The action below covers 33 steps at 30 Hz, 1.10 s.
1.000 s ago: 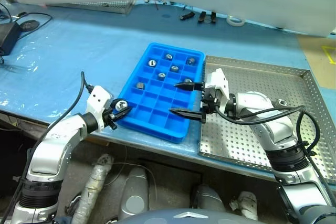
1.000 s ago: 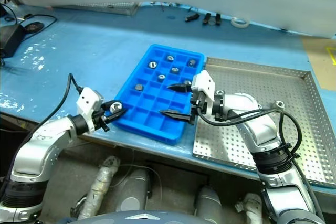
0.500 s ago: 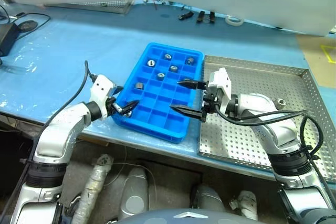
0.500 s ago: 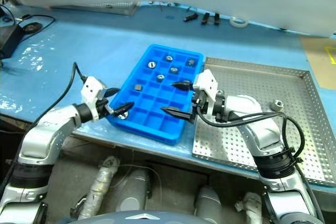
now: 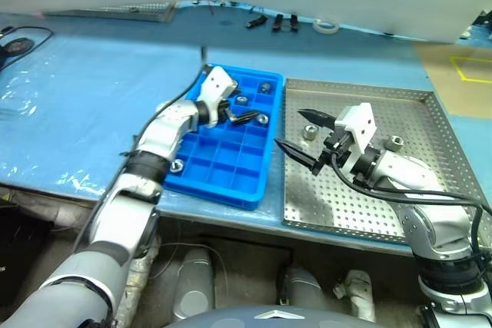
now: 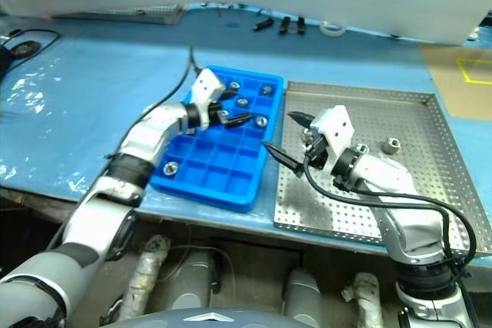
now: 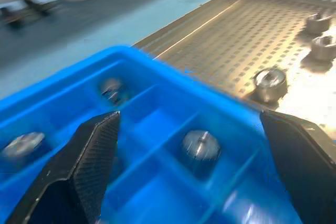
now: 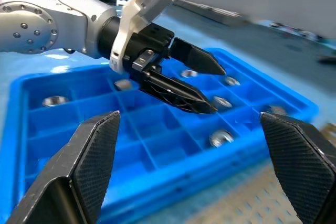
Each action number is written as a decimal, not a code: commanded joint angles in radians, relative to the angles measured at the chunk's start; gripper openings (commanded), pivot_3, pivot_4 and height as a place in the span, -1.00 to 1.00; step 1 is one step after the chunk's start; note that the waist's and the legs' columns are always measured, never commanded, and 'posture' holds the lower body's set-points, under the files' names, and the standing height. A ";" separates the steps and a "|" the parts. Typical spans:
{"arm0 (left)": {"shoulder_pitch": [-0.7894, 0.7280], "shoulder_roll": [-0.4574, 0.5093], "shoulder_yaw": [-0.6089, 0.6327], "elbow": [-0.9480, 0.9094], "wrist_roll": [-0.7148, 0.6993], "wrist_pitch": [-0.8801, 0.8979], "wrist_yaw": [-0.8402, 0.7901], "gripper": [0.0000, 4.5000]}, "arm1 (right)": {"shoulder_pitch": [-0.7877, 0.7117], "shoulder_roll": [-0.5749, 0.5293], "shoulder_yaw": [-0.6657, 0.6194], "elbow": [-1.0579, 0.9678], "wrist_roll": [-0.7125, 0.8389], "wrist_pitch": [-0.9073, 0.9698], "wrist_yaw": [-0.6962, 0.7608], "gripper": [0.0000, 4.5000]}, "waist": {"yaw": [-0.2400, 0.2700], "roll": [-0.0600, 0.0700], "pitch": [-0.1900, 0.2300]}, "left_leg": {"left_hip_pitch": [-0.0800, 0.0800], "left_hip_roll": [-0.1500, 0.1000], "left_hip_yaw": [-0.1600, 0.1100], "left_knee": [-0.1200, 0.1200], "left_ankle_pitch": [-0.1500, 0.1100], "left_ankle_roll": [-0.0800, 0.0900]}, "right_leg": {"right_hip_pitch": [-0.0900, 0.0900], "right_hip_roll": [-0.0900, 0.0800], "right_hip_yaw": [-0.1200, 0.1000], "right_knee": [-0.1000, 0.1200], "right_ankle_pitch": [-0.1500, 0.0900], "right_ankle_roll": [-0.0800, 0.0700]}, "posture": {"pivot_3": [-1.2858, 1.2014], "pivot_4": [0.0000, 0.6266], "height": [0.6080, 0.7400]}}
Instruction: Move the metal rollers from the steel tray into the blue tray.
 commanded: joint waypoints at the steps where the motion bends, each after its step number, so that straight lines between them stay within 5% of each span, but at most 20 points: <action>1: -0.120 -0.089 -0.013 0.233 0.058 -0.121 0.020 0.99 | 0.043 -0.001 -0.084 -0.116 0.010 0.032 -0.077 1.00 | -0.026 0.000 0.000 | 0.000 0.000 0.000 0.000 0.000 0.001 | 0.000 0.000 0.001 0.000 0.000 0.001 | -0.22 -0.52 1.00; 9: -0.266 -0.245 0.015 0.510 0.135 -0.100 0.161 0.99 | 0.212 0.055 -0.147 -0.322 0.003 0.115 -0.246 1.00 | -0.108 0.000 0.000 | 0.001 0.000 0.002 0.001 -0.005 0.008 | 0.000 0.000 0.002 -0.001 -0.002 -0.001 | -0.41 -0.52 1.00; 30: -0.224 -0.274 0.009 0.566 0.317 0.013 0.369 0.99 | 0.356 0.104 -0.146 -0.364 -0.050 0.067 -0.311 1.00 | -0.192 -0.001 0.000 | -0.001 -0.001 0.005 0.014 -0.013 0.018 | 0.002 -0.001 0.002 -0.005 -0.003 0.002 | -0.44 -0.52 1.00; 33: -0.220 -0.268 0.006 0.566 0.331 0.018 0.363 0.71 | 0.355 0.103 -0.148 -0.363 -0.050 0.067 -0.311 1.00 | -0.197 -0.001 0.000 | -0.001 0.000 0.005 0.014 -0.013 0.018 | 0.002 -0.001 0.002 -0.005 -0.003 0.002 | -0.44 -0.52 1.00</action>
